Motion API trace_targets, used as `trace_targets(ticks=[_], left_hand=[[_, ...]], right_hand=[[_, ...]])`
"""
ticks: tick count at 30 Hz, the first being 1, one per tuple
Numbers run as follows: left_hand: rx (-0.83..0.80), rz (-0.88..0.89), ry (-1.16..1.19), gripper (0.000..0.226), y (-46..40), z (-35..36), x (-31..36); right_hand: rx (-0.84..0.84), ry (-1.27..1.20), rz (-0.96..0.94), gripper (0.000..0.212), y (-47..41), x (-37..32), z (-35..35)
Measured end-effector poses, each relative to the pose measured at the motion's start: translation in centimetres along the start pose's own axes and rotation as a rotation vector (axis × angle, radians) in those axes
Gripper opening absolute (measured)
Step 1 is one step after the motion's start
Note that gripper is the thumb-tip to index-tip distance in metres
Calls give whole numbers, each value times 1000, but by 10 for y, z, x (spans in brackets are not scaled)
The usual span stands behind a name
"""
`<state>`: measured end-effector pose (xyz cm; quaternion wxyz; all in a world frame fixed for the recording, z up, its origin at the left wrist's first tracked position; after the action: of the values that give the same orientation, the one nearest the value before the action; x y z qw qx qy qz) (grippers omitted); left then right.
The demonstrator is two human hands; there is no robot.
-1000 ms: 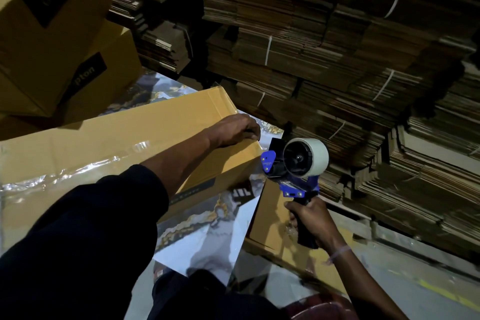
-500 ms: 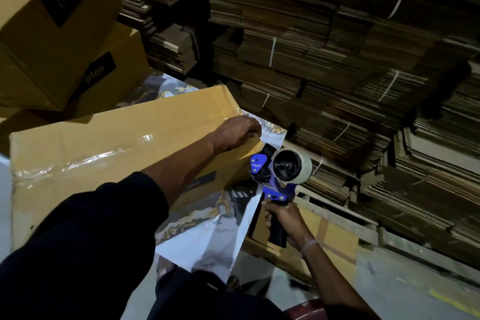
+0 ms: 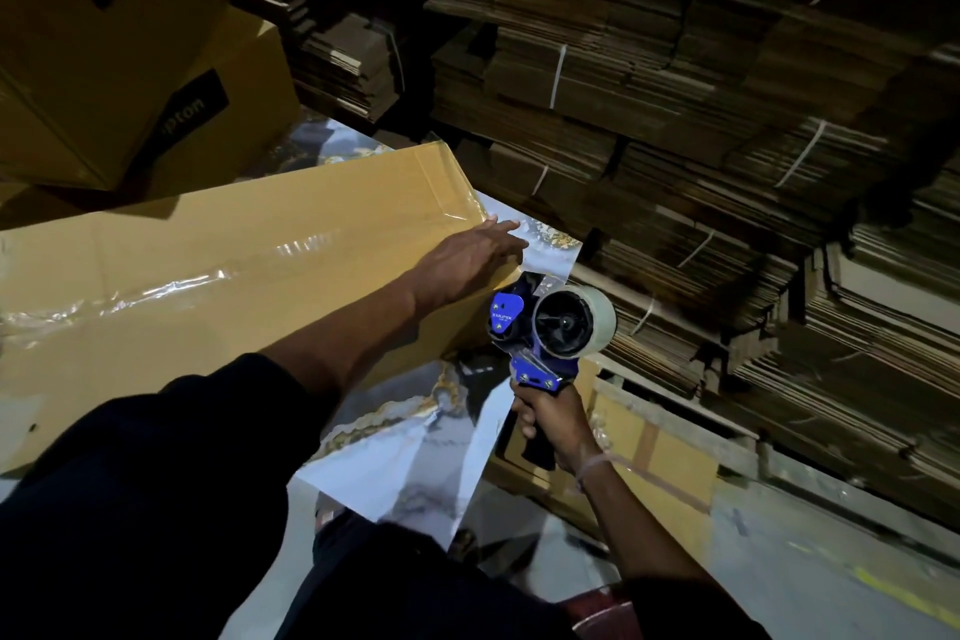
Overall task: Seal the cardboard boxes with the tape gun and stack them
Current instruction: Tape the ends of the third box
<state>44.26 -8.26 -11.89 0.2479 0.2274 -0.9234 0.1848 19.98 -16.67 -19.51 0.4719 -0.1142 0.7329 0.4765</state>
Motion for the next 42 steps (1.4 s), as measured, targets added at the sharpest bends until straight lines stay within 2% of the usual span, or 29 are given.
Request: trace_targets(ticks=[5,8,12,17,19,23,30,34,37,39,42], left_hand=[[-6,53,4,33,1,-2,5],[10,67,26,36,4,-10,16],[18,53,62,41,7,-16,22],[10,40,73,45,8,-17,21],[-5,49,65,52,6,-15,20],[8,23,68,35,3,-15,16],[-31,-28,99,30,4,-14,13],[-33,-33,93,29,3,-13,14],[-34,-19,77,28,1,-10,13],[-41,-31,73,29,1,-9,10],[-53,-39,66,28,1,-7,9]], right_hand=[[141,155,-45,5,-3,3,-2],[198,227,-109,17,0,0,-3],[260,293,-232,13,6,-10,-3],[315,343,-370,28,13,-26,-12],[319,394,-381,32,13,-31,-18],[311,413,-369,28,9,-28,-24],[268,344,-386,34,13,-18,-30],[233,281,-251,17,10,-2,-28],[93,122,-54,9,9,4,-16],[22,7,30,9,9,4,-5],[14,-70,60,11,8,7,7]])
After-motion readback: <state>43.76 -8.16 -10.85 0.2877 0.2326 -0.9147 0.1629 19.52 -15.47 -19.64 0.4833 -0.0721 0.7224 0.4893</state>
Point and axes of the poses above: each hand's wrist, its own y-axis away from the middle knuckle, its own z-axis out of the palm, x = y × z, the point moved 4 cm from there along -y, towards the middle knuckle, and after that the axes turned 8 degrees about x, right-handed, at the moved point
